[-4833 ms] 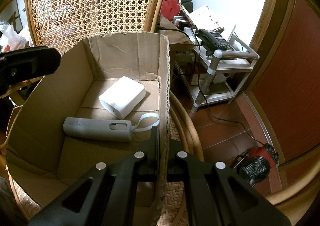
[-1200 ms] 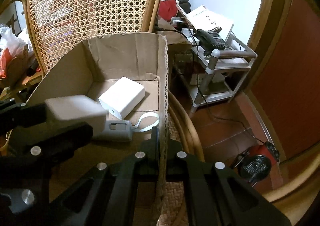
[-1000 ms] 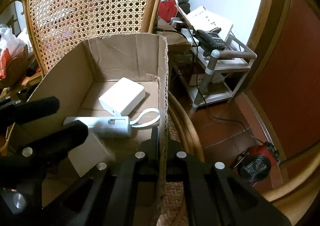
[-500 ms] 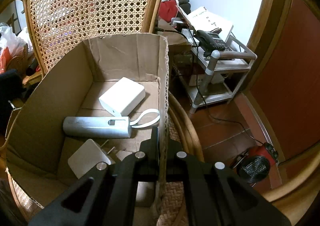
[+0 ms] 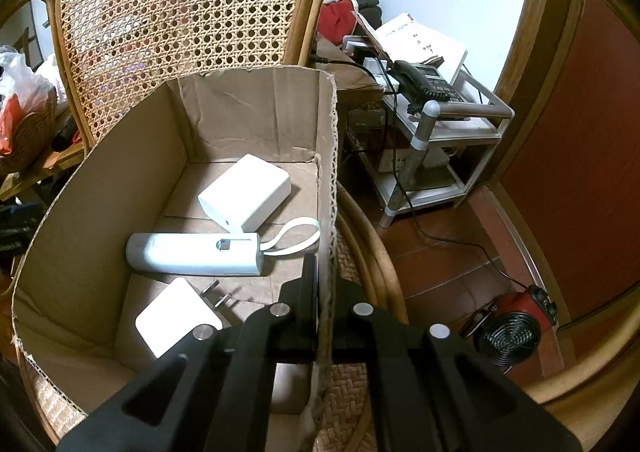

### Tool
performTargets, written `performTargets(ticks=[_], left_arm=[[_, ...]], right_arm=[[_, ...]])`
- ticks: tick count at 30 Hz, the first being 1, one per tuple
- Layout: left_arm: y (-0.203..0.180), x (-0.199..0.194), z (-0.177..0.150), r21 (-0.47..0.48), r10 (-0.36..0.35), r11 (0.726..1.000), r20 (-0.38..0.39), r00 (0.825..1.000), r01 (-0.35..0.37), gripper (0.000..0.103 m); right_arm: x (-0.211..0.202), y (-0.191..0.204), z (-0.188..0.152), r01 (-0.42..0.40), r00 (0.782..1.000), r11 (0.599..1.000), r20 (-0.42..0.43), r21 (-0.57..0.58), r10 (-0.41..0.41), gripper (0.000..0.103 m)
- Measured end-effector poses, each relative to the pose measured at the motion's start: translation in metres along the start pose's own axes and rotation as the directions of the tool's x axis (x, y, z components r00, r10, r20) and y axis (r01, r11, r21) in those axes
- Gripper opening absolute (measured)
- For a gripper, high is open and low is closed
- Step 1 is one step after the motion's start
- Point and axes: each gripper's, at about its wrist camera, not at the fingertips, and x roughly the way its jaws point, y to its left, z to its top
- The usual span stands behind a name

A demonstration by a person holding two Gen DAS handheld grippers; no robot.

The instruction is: Organize rigid objects

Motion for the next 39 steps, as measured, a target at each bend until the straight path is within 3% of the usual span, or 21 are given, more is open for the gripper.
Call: performTargets(ticks=[13, 15, 16, 18, 19, 20, 25, 39], left_arm=[[0.0, 0.025, 0.006, -0.037, -0.055, 0.998, -0.011, 0.998, 0.055, 0.075], [-0.001, 0.025, 0.008, -0.022, -0.107, 0.994, -0.006, 0.994, 0.107, 0.053], [-0.004, 0.024, 0.009, -0.003, -0.105, 0.994, -0.009, 0.994, 0.105, 0.049], [-0.008, 0.02, 0.01, 0.015, -0.096, 0.995, 0.001, 0.995, 0.096, 0.029], [-0.01, 0.018, 0.011, 0.027, -0.078, 0.997, 0.005, 0.997, 0.077, 0.012], [-0.009, 0.017, 0.012, 0.028, -0.083, 0.996, 0.005, 0.997, 0.082, 0.004], [-0.01, 0.006, 0.01, 0.027, -0.104, 0.994, 0.016, 0.994, 0.104, 0.004], [-0.013, -0.058, 0.022, 0.065, -0.131, 0.99, 0.141, 0.981, 0.123, 0.002]], right_arm=[[0.001, 0.0, 0.0, 0.0, 1.0, 1.0, 0.0, -0.003, 0.0, 0.005], [0.001, 0.0, 0.0, -0.001, 1.0, 1.0, 0.0, -0.003, 0.001, 0.005], [0.001, 0.0, 0.0, -0.001, 1.0, 1.0, 0.0, -0.003, 0.001, 0.005], [0.001, 0.0, 0.0, 0.0, 1.0, 1.0, 0.0, -0.003, 0.0, 0.005], [0.001, 0.0, 0.0, -0.001, 1.0, 1.0, 0.0, -0.002, 0.001, 0.005], [0.001, 0.0, 0.0, -0.001, 1.0, 1.0, 0.0, -0.003, 0.001, 0.005], [0.001, 0.001, 0.0, 0.0, 1.0, 1.0, -0.001, -0.003, 0.0, 0.005], [0.001, 0.001, 0.0, -0.001, 1.0, 1.0, 0.0, -0.004, 0.001, 0.005]])
